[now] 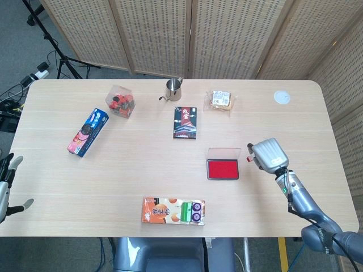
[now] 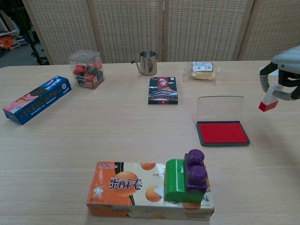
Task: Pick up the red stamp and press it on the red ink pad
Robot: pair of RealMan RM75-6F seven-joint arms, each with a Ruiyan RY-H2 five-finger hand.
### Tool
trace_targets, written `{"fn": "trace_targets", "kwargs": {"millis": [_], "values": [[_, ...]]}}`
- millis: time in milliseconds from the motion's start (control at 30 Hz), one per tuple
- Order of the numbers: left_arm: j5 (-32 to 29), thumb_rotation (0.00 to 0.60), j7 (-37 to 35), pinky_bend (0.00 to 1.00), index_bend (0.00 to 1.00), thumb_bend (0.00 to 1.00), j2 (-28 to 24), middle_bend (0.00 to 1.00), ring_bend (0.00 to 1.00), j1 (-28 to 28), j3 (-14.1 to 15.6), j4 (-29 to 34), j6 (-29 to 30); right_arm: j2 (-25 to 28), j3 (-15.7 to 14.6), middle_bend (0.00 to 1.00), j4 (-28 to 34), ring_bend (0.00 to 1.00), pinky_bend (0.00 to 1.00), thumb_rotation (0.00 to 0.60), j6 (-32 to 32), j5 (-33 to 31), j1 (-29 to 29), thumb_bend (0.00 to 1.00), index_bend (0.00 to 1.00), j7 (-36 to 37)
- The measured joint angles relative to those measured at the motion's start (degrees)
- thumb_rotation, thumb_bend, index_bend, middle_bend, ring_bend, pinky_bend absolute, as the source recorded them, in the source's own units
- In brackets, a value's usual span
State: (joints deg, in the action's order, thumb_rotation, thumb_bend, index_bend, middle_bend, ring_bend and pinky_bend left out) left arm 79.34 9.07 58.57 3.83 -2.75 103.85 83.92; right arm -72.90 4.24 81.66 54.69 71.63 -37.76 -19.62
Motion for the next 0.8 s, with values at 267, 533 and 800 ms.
{"fn": "trace_targets", "kwargs": {"millis": [267,533,800], "values": [[0.0,0.6,1.1,0.0,0.0,0.0,0.4,0.0,0.0,0.2,0.1,0.1,-0.2,-5.7,-2.1,0.94,-9.6,1.0,1.0,0.6,-1.0,1.8,2.1,0.57,0.52,6.2],[0.0,0.6,1.1,0.0,0.0,0.0,0.4,0.0,0.0,0.1,0.1,0.1,-0.2,-8.4,-2.3,0.94,-14.4,1.0,1.0,0.6,-1.0,3.5,3.0,0.54,0.52,9.4],[0.3,0.6,1.3,0.0,0.0,0.0,0.6,0.0,0.0,0.1,0.2,0.1,-0.1,-9.3,-2.1,0.94,-16.2,1.0,1.0,0.6,-1.1,4.2,3.4,0.39,0.52,10.0]]}}
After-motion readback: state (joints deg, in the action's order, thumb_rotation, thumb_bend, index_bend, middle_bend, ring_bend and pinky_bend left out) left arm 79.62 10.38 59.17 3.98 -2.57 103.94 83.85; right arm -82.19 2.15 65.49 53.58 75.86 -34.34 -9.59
